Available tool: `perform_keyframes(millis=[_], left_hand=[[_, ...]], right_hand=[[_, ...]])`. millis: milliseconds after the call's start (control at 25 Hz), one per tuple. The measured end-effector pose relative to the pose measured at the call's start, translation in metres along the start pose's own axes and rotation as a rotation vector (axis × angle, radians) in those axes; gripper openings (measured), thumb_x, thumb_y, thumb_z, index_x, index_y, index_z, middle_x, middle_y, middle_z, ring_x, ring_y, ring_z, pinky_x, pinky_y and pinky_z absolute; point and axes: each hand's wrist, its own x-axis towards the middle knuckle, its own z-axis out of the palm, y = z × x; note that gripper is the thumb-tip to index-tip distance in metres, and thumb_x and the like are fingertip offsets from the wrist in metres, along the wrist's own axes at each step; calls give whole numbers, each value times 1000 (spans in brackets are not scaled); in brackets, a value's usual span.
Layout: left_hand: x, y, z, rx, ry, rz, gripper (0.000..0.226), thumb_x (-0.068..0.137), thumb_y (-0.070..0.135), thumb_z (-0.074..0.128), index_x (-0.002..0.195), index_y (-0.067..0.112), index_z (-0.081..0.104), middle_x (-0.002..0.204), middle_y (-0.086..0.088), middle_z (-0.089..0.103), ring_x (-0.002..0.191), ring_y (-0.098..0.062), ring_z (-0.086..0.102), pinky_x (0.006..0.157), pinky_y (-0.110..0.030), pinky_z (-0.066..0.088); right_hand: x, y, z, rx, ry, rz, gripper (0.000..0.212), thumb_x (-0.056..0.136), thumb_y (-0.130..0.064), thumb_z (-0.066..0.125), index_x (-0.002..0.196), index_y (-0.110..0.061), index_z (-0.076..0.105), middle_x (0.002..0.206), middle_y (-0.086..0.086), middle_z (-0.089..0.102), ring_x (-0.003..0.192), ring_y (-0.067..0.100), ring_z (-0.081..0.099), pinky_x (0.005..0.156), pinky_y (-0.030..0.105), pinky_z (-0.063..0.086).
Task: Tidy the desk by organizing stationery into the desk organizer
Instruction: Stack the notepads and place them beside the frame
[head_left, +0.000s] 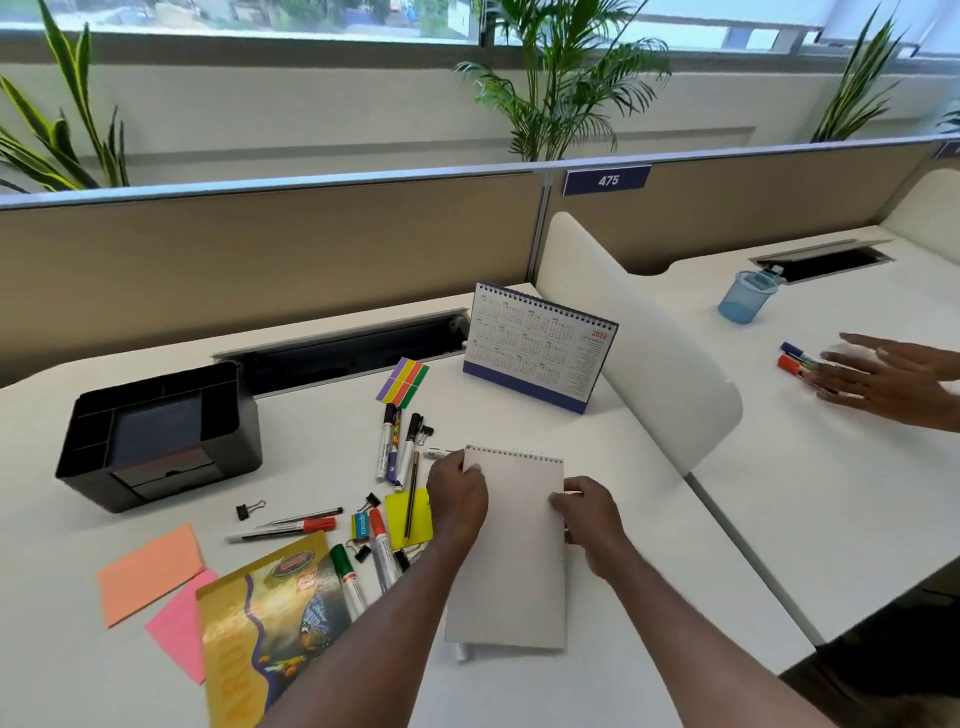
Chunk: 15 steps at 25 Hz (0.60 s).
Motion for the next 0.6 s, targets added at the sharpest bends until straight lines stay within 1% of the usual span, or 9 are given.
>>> perform_keyframes(millis=[80, 160, 200, 240, 320, 400, 480, 560, 600], left_hand=[[1, 4, -30, -88, 13, -15, 16, 85, 6, 48, 73, 7, 57, 72, -6, 59, 69, -23, 51, 61, -33, 41], [1, 5, -64, -101, 64, -23, 18, 87, 6, 48, 71, 9, 54, 67, -2, 53, 64, -19, 46, 55, -28, 34], [2, 3, -82, -95, 97, -22, 18, 87, 6, 48, 70, 10, 55, 66, 0, 53, 62, -17, 45, 53, -26, 32], [3, 0, -100, -81, 122, -20, 19, 86, 6, 48, 69, 11, 54, 63, 2, 52, 60, -15, 44, 51, -25, 31], [4, -7, -137, -50, 173, -8, 25, 83, 4, 49, 60, 13, 44, 55, 4, 42, 54, -15, 37, 47, -27, 25], [3, -20, -180, 6, 257, 3, 28, 78, 5, 51, 57, 13, 35, 53, 1, 37, 54, -19, 33, 49, -30, 22], [-1, -37, -223, 53, 328, -21, 23, 76, 7, 53, 58, 11, 39, 53, 1, 42, 53, -19, 37, 48, -29, 26], [-7, -54, -262, 81, 385, -45, 17, 74, 6, 54, 60, 11, 45, 55, 2, 48, 52, -17, 41, 47, -28, 29], [-10, -63, -277, 96, 415, -45, 14, 73, 5, 54, 62, 10, 46, 58, 0, 51, 55, -20, 43, 48, -29, 30]], right_hand=[[-10, -16, 11, 58, -126, -34, 14, 84, -9, 61, 96, -14, 68, 89, 10, 74, 76, 27, 70, 68, 41, 58], [-22, -33, 31, 58, -208, -96, 17, 86, -5, 62, 97, -16, 68, 82, 8, 73, 71, 25, 69, 63, 36, 56], [-27, -41, 44, 54, -234, -128, 19, 85, -4, 63, 99, -16, 67, 83, 8, 72, 72, 24, 68, 61, 35, 55], [-32, -45, 59, 50, -243, -159, 22, 84, -4, 65, 103, -16, 65, 89, 8, 71, 74, 25, 68, 61, 34, 55], [-41, -51, 93, -3, -236, -228, 34, 80, -10, 71, 112, -19, 63, 98, 6, 68, 82, 26, 69, 63, 37, 58], [-54, -56, 133, -63, -248, -287, 42, 74, -18, 76, 115, -23, 65, 92, 5, 70, 82, 25, 70, 71, 45, 61], [-72, -60, 174, -108, -284, -329, 43, 74, -20, 76, 115, -25, 66, 85, 3, 71, 76, 21, 69, 72, 44, 60], [-93, -64, 213, -150, -325, -367, 44, 75, -22, 77, 118, -23, 67, 85, 5, 71, 73, 21, 69, 72, 40, 59], [-104, -65, 230, -162, -340, -373, 45, 75, -23, 77, 118, -22, 66, 86, 5, 72, 74, 21, 70, 73, 41, 59]])
